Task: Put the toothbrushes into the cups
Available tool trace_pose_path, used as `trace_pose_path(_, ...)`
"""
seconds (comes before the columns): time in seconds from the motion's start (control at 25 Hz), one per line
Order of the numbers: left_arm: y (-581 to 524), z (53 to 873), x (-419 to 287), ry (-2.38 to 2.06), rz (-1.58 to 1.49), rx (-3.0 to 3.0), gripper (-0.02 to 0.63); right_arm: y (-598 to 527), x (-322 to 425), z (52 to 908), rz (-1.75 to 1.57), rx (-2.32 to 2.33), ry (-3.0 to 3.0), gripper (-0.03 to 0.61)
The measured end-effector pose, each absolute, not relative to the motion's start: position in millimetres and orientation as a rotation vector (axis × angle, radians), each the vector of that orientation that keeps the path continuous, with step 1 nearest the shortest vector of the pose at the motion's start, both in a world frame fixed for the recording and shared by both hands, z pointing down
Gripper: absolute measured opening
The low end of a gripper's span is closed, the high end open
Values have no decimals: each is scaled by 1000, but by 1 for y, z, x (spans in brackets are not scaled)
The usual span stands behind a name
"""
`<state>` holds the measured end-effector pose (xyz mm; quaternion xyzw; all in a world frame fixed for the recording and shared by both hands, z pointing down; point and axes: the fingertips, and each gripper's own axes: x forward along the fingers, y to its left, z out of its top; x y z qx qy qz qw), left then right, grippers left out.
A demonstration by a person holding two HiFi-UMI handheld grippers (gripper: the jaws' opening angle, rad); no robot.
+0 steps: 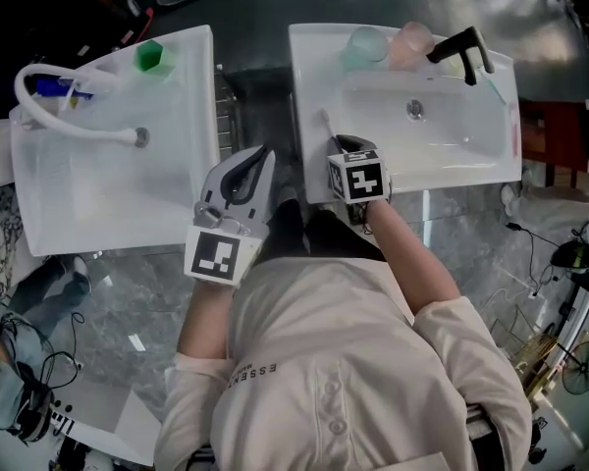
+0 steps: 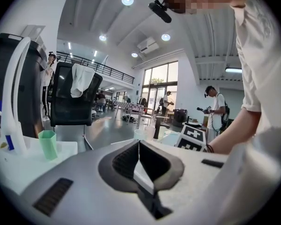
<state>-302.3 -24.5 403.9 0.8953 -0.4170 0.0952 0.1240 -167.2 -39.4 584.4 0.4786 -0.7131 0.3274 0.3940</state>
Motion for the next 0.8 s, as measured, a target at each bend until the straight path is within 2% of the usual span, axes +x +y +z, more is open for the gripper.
trace_pose_path(0.28,-33,385,-296,-1213,271,2642,5,-48,-164,568,907,1222,-1902,46)
trace_pose_path(0.8,-72,356,-247,-1364,223,2665,5,-142,-115,447,672,1222,-2302,46)
